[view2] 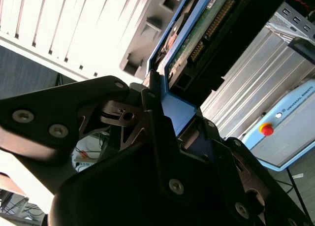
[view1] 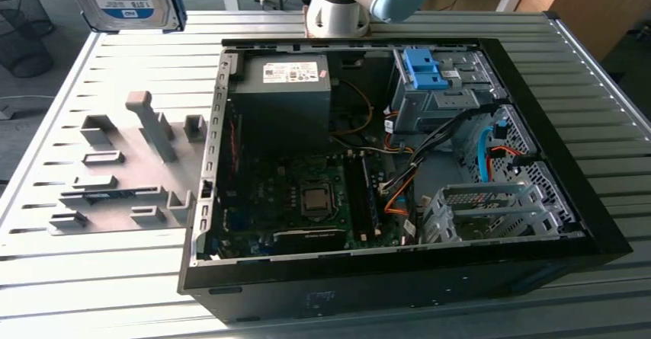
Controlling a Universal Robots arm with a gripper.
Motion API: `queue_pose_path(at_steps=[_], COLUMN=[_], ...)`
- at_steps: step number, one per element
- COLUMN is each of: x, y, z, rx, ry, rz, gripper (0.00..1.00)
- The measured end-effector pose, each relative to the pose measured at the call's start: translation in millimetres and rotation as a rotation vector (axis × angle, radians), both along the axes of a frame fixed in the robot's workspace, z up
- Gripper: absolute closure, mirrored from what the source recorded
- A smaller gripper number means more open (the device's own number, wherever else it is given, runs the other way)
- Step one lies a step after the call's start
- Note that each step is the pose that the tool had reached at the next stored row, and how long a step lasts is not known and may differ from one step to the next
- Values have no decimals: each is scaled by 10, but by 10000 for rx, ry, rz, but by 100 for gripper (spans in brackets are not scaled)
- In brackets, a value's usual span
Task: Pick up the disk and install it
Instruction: 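Pick up the disk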
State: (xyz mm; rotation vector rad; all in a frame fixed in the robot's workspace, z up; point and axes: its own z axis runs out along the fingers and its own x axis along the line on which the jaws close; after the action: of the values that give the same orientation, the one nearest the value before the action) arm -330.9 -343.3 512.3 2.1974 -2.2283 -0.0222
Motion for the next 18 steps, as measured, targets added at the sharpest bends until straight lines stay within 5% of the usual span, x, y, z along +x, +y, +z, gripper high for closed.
queue_pose_path(at_steps=[18], x=[123], y=[0], z=[0], rx=[-1], ry=[1], rz=[0], gripper=[64])
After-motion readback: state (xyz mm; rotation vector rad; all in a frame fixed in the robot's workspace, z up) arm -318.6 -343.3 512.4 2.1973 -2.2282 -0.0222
